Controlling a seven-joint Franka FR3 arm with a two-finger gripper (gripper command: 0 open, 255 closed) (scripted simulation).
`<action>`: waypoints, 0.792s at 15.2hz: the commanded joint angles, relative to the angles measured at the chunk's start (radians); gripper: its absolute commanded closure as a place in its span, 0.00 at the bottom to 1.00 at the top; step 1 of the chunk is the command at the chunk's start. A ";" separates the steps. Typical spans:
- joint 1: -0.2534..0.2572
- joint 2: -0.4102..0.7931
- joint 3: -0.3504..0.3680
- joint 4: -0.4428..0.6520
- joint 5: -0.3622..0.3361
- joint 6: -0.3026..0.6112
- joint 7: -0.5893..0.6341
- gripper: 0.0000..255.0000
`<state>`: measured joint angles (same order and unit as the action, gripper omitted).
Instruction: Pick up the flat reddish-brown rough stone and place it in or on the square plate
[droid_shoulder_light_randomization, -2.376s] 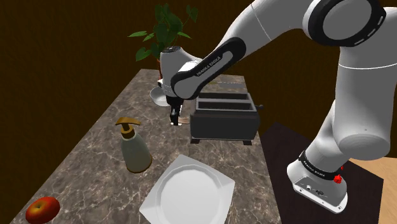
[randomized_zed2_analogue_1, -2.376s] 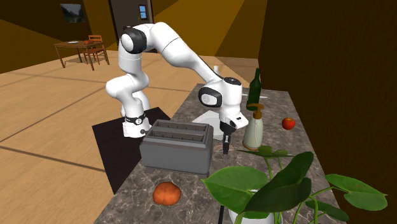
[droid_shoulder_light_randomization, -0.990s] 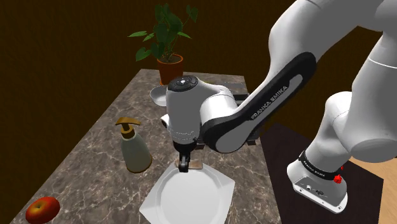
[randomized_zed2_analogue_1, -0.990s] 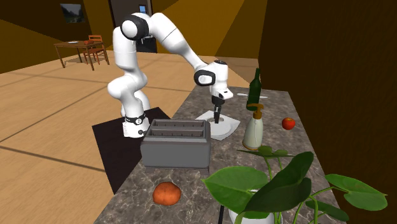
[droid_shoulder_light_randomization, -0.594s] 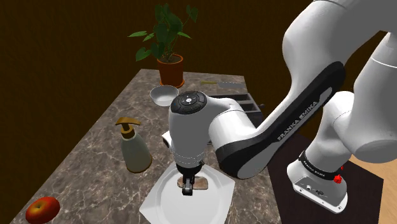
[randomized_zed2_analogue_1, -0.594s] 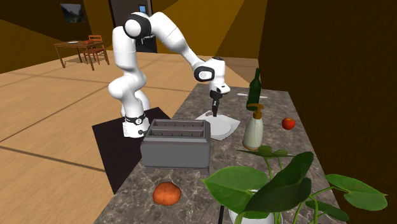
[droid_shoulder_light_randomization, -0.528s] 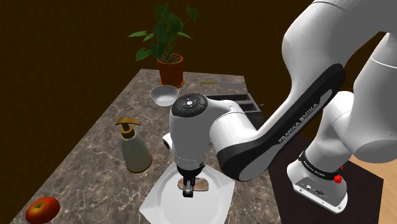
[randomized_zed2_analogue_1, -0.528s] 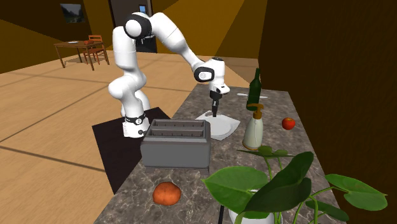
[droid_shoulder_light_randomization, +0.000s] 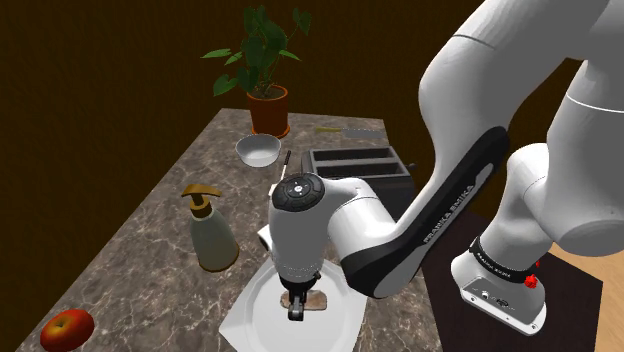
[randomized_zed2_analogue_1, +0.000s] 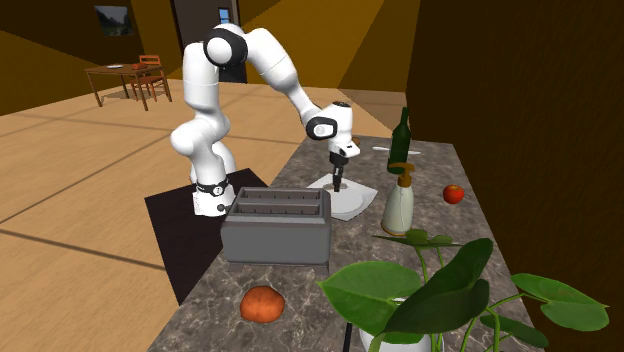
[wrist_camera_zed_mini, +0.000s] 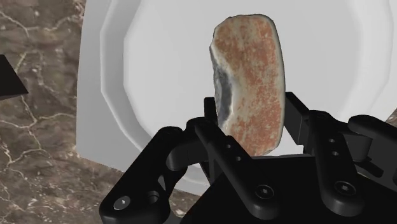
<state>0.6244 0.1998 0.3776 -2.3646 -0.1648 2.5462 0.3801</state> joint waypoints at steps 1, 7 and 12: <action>0.004 0.023 -0.008 -0.004 -0.019 0.026 0.013 1.00; 0.016 0.070 -0.026 -0.003 -0.057 0.068 0.041 1.00; 0.016 0.070 -0.026 -0.003 -0.057 0.068 0.041 1.00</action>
<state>0.6406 0.2700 0.3518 -2.3677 -0.2215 2.6137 0.4206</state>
